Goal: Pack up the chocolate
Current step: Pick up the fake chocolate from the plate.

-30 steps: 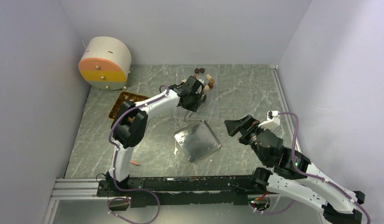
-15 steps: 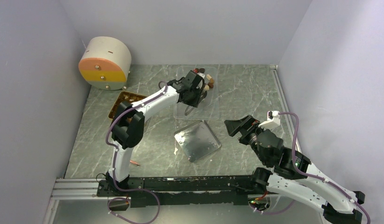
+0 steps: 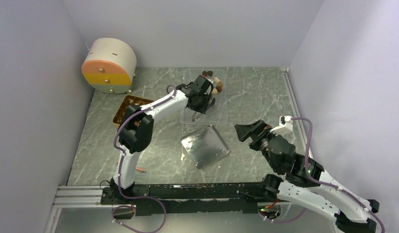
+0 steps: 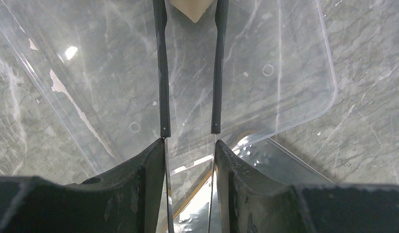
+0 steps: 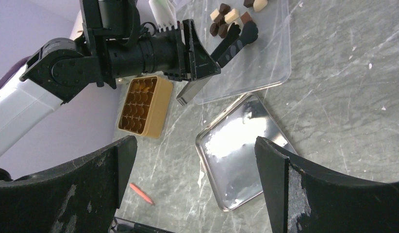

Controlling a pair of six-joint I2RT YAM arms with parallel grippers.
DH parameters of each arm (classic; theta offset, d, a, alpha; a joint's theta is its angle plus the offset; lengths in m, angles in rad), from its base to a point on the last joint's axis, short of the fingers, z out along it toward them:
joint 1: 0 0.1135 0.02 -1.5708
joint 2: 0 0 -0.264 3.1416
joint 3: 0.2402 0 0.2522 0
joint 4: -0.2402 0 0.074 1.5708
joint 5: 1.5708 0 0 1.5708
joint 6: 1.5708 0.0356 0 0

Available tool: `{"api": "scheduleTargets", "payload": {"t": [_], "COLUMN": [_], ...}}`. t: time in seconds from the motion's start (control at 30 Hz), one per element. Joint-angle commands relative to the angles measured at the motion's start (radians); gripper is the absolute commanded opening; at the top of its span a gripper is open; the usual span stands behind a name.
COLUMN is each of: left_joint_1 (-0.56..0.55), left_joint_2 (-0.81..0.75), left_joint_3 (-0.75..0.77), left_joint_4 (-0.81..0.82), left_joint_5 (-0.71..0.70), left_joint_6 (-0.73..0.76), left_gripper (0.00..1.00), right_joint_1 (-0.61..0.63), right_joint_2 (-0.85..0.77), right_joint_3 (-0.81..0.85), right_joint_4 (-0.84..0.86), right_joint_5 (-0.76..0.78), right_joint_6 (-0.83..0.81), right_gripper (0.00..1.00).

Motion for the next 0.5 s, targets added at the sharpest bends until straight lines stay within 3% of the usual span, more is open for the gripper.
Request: {"api": "scheduleTargets", "payload": {"t": [0.0, 0.33, 0.47], "left_joint_1": [-0.004, -0.001, -0.001], "left_joint_2": [-0.039, -0.004, -0.013], "left_joint_3": [0.011, 0.009, 0.006], "left_joint_4": [-0.001, 0.007, 0.001], "left_joint_5": [-0.025, -0.002, 0.0], "left_joint_6": [0.015, 0.024, 0.018], "left_gripper": [0.46, 0.44, 0.36], "right_joint_1": [0.0, -0.001, 0.0], "right_joint_2": [0.01, 0.004, 0.005], "right_joint_3": [0.018, 0.025, 0.03], "right_joint_4": [0.004, 0.001, -0.002], "right_joint_5": [0.019, 0.018, 0.021], "right_joint_6": [-0.003, -0.005, -0.007], "right_gripper": [0.97, 0.97, 0.97]}}
